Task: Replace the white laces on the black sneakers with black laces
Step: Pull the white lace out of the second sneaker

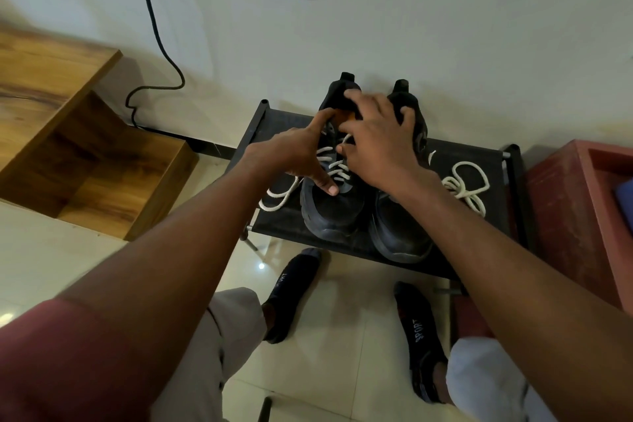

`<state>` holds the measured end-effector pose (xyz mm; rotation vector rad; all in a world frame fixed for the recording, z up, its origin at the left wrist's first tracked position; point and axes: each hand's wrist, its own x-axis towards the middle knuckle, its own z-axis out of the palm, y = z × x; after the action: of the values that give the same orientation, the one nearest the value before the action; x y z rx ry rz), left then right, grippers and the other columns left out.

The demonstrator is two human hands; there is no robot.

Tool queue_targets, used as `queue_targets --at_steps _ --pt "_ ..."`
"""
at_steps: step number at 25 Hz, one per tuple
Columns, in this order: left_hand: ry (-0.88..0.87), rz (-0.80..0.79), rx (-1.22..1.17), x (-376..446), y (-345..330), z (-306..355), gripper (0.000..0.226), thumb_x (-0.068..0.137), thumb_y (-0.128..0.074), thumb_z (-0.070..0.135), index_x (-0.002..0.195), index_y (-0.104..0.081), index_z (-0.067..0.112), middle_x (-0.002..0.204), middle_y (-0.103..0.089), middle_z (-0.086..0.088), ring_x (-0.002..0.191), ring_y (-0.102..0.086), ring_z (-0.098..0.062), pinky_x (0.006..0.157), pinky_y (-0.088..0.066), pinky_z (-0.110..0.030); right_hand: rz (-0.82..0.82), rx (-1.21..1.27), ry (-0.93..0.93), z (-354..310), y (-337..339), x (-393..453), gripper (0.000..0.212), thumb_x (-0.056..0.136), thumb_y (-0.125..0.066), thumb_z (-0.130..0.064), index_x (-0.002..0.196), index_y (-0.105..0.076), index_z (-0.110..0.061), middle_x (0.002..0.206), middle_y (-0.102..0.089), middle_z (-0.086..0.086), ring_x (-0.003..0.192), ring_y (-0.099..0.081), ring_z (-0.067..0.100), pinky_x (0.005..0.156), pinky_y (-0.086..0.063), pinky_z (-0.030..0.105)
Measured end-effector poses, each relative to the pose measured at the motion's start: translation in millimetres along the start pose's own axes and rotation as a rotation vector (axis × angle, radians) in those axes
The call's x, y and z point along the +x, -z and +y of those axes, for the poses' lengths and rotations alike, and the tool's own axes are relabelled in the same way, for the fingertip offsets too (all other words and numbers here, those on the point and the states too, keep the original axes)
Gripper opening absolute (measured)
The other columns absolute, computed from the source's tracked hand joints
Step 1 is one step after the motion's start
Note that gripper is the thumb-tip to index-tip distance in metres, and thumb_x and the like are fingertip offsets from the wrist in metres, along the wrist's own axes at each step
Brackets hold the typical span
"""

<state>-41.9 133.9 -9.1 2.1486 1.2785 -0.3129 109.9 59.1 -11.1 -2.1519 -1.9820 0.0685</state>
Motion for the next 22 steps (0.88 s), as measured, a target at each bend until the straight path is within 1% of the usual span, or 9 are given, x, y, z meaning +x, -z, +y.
queue_targets --at_steps 3,5,7,10,12,14,17,19,22 --pt "0.006 0.006 0.004 2 -1 0 0.157 0.037 -0.1 0.062 0.149 0.01 0.06 0.151 -0.051 -0.02 0.137 -0.048 -0.049 0.108 -0.043 -0.068 -0.047 -0.005 -0.011 -4 -5 5 0.013 0.091 -0.076 -0.034 0.102 -0.081 -0.032 0.154 -0.045 -0.01 0.145 -0.035 0.022 0.119 -0.019 0.062" --pt "0.014 0.004 -0.008 4 -1 -1 0.157 0.033 -0.1 0.064 0.146 0.009 0.063 0.15 -0.051 -0.021 0.137 -0.047 -0.051 0.106 -0.042 -0.071 0.117 0.181 -0.122 -4 -3 8 0.007 0.089 -0.076 -0.027 0.087 -0.081 -0.032 0.128 -0.058 -0.013 0.123 -0.051 0.015 0.114 -0.03 0.055" --pt "0.021 -0.001 -0.031 3 -1 -1 0.154 0.036 -0.101 0.06 0.145 0.007 0.065 0.148 -0.051 -0.023 0.134 -0.048 -0.053 0.104 -0.043 -0.072 0.339 0.523 -0.336 0 9 16 0.017 0.09 -0.074 -0.022 0.076 -0.075 -0.031 0.112 -0.059 -0.01 0.101 -0.058 0.01 0.1 -0.047 0.046" --pt "0.021 -0.001 -0.036 1 0 -1 0.152 0.04 -0.102 0.057 0.146 0.007 0.065 0.146 -0.052 -0.025 0.129 -0.052 -0.052 0.1 -0.048 -0.07 0.502 0.744 -0.337 12 31 18 0.013 0.093 -0.072 -0.019 0.086 -0.073 -0.029 0.118 -0.057 -0.006 0.106 -0.058 0.007 0.096 -0.053 0.034" --pt "0.019 -0.007 -0.007 0 0 1 0.152 0.044 -0.101 0.056 0.148 0.009 0.062 0.149 -0.05 -0.024 0.133 -0.051 -0.051 0.104 -0.046 -0.068 0.403 0.589 -0.194 16 31 15 0.015 0.093 -0.07 -0.016 0.095 -0.077 -0.029 0.133 -0.054 -0.005 0.124 -0.054 0.013 0.102 -0.049 0.038" --pt "0.031 -0.013 0.029 0 1 3 0.153 0.045 -0.1 0.057 0.149 0.011 0.061 0.151 -0.049 -0.023 0.136 -0.049 -0.05 0.107 -0.045 -0.067 0.151 0.277 -0.076 11 20 10 0.017 0.091 -0.074 -0.026 0.108 -0.077 -0.031 0.153 -0.044 -0.006 0.145 -0.037 0.021 0.113 -0.036 0.053" --pt "0.04 -0.023 0.041 2 1 4 0.156 0.039 -0.099 0.062 0.149 0.012 0.061 0.153 -0.048 -0.021 0.137 -0.048 -0.049 0.108 -0.044 -0.067 -0.1 -0.009 -0.006 1 2 6 0.034 0.09 -0.077 -0.037 0.122 -0.074 -0.028 0.166 -0.029 -0.005 0.154 -0.022 0.025 0.118 -0.019 0.066" --pt "0.032 -0.023 0.039 4 0 4 0.157 0.037 -0.099 0.062 0.149 0.011 0.061 0.154 -0.048 -0.02 0.138 -0.048 -0.049 0.109 -0.043 -0.067 -0.049 -0.029 -0.003 -2 1 7 0.022 0.089 -0.078 -0.037 0.11 -0.078 -0.029 0.157 -0.042 -0.007 0.146 -0.034 0.024 0.118 -0.02 0.064" --pt "0.03 -0.01 0.02 1 0 6 0.151 0.044 -0.101 0.055 0.149 0.007 0.059 0.148 -0.053 -0.022 0.124 -0.06 -0.047 0.103 -0.049 -0.065 0.143 0.025 -0.052 -3 2 9 0.005 0.089 -0.077 -0.034 0.092 -0.08 -0.03 0.12 -0.063 -0.011 0.118 -0.055 0.018 0.114 -0.027 0.057"
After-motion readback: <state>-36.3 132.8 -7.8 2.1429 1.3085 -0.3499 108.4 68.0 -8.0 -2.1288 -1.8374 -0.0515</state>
